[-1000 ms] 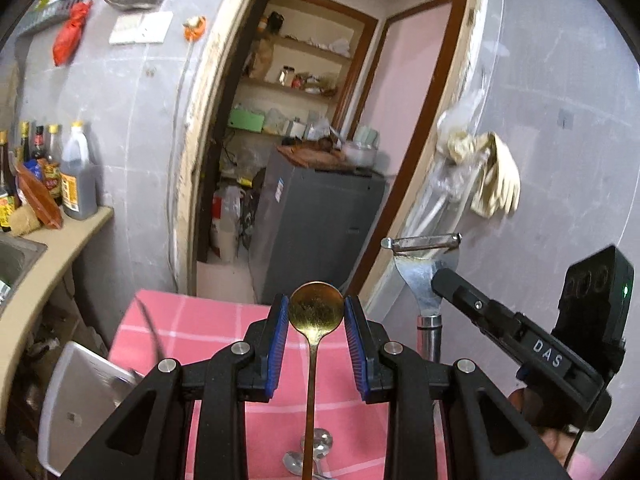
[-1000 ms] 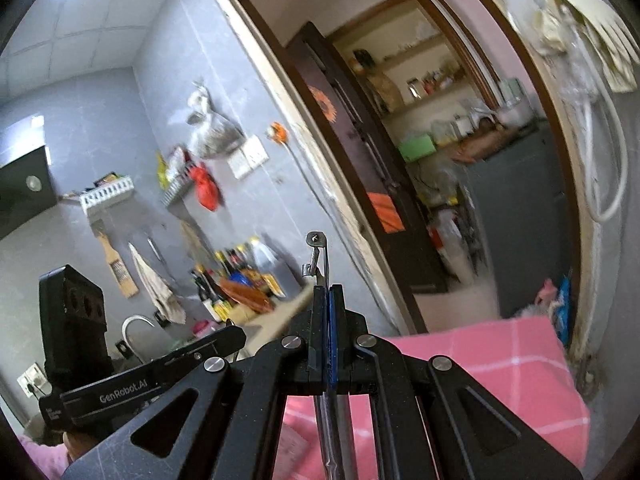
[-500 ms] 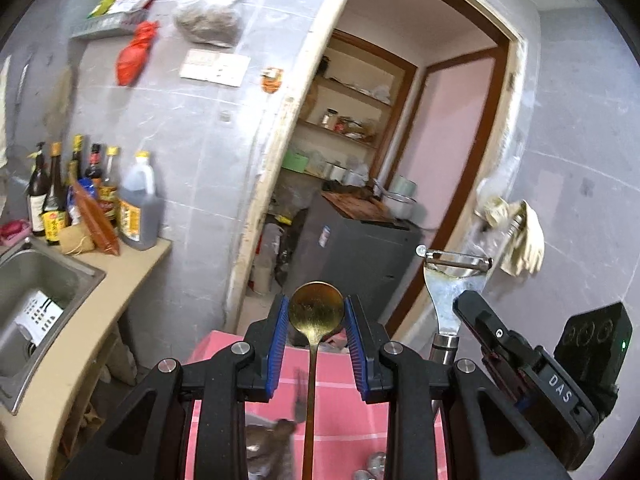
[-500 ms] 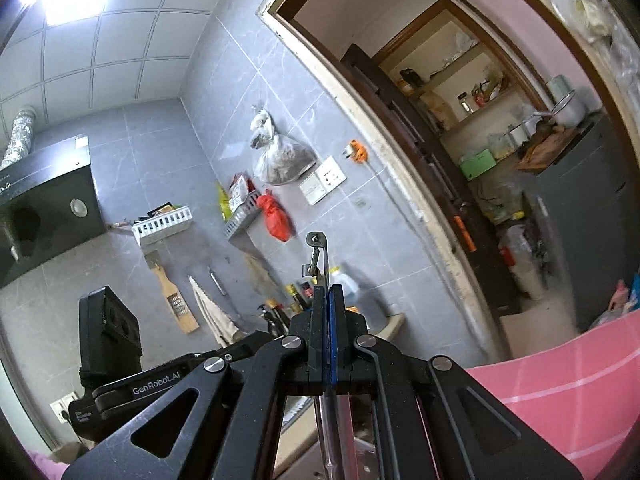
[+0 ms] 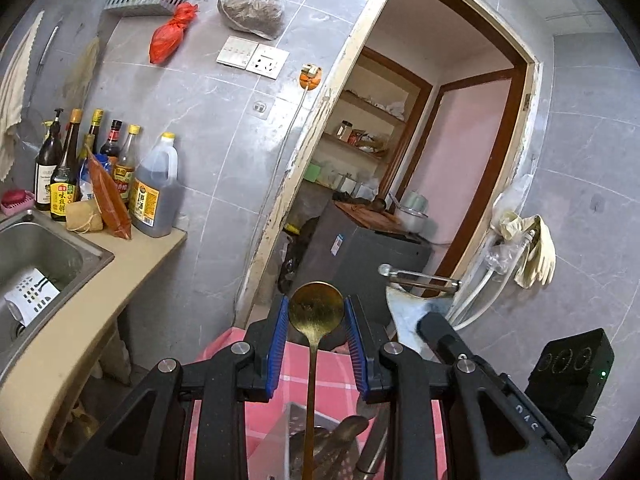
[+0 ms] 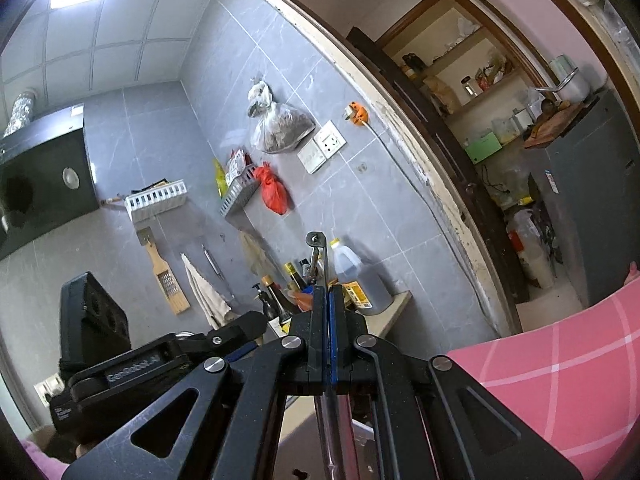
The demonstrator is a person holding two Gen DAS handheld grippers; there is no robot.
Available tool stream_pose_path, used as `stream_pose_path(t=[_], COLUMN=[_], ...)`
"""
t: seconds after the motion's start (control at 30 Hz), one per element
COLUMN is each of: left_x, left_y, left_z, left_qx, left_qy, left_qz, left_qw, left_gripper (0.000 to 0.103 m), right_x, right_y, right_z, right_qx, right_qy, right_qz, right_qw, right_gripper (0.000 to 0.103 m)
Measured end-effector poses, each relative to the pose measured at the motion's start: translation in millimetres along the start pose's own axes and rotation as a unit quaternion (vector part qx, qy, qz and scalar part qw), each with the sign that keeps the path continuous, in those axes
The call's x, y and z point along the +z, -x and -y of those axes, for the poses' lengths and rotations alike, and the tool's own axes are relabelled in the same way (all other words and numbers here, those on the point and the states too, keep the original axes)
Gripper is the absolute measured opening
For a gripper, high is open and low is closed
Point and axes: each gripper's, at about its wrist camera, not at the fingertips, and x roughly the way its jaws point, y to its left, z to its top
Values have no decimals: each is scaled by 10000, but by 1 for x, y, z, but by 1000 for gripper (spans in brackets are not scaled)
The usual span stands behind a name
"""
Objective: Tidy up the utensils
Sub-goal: 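Carry gold spoon and peeler over the white caddy and release them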
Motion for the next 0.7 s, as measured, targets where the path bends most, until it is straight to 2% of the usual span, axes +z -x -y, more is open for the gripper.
stream_pose_path(t=[0.3,0.7], left_x=[-26,-43], left_y=[4,27], left_z=[-6,-1], left_qx=[-92,-202], left_qy=[-146,-518], left_qz=[79,19], left_qw=[9998,9985], left_gripper=[27,27], right_x=[-16,-15], right_y=[5,31], right_z=[1,-16], right_qx=[-27,-169], right_qy=[176,893], right_qz=[-262,-637], right_qw=[9995,9938], right_gripper=[2,2])
